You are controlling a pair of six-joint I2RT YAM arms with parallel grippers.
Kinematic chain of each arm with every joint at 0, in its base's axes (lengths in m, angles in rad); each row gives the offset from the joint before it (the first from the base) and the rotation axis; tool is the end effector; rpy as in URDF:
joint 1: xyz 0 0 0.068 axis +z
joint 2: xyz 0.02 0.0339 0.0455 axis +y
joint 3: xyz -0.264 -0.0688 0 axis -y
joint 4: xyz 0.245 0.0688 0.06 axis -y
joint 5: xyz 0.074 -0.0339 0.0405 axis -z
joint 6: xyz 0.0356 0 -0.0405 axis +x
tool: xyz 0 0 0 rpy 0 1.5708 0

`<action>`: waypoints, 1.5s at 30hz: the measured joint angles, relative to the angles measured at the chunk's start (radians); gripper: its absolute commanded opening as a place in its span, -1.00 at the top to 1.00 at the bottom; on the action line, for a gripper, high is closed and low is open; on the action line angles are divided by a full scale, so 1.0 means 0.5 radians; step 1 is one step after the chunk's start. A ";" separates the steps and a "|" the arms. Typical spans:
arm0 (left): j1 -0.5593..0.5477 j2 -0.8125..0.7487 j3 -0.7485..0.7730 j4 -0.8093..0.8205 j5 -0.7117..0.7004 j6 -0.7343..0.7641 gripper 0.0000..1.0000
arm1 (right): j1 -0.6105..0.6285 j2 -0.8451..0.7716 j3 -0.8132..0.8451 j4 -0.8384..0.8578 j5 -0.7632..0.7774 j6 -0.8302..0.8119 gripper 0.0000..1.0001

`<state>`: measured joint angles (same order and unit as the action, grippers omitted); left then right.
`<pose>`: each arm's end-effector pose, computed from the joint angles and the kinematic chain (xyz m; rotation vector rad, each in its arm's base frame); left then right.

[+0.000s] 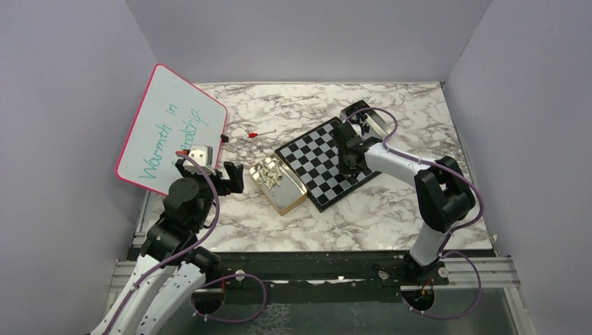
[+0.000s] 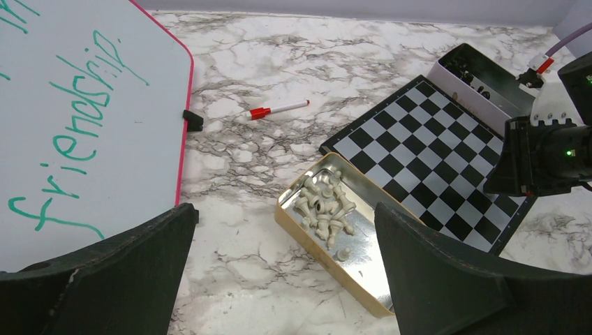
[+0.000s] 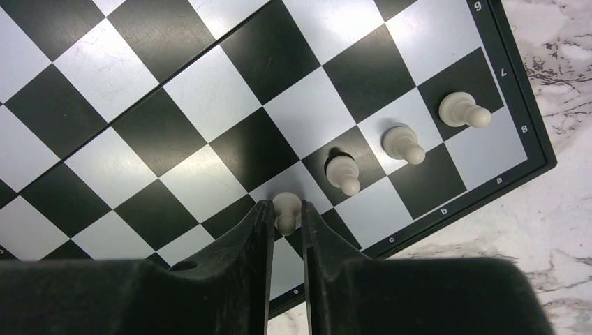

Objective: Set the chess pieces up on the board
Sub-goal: Place the chess piece on the chessboard, then pick up the chess piece from the storage box.

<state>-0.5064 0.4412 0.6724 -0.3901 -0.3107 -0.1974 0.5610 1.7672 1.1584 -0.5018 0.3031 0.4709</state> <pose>0.1037 -0.0451 0.3237 0.0376 1.7281 -0.2516 0.3060 0.1798 0.1848 -0.0241 2.5972 -0.0448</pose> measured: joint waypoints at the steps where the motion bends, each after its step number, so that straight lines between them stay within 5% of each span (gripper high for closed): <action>1: 0.000 0.000 0.000 0.000 0.000 0.000 -0.98 | 0.000 0.000 0.002 -0.005 0.000 0.000 0.47; 26: 0.000 -0.001 0.000 0.000 0.001 -0.001 -0.98 | 0.177 -0.224 0.365 -0.168 -0.277 0.023 0.39; 36: 0.000 -0.001 0.000 0.001 0.002 0.000 -0.98 | 0.597 0.226 0.789 -0.006 -0.343 0.002 0.39; 45: 0.000 -0.012 0.000 0.001 0.002 0.000 -0.98 | 0.738 0.603 1.131 0.031 -0.292 -0.092 0.39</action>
<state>-0.5064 0.4351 0.6724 -0.3897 -0.3099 -0.1974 0.9298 2.0686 1.7241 -0.4866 0.1570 0.4248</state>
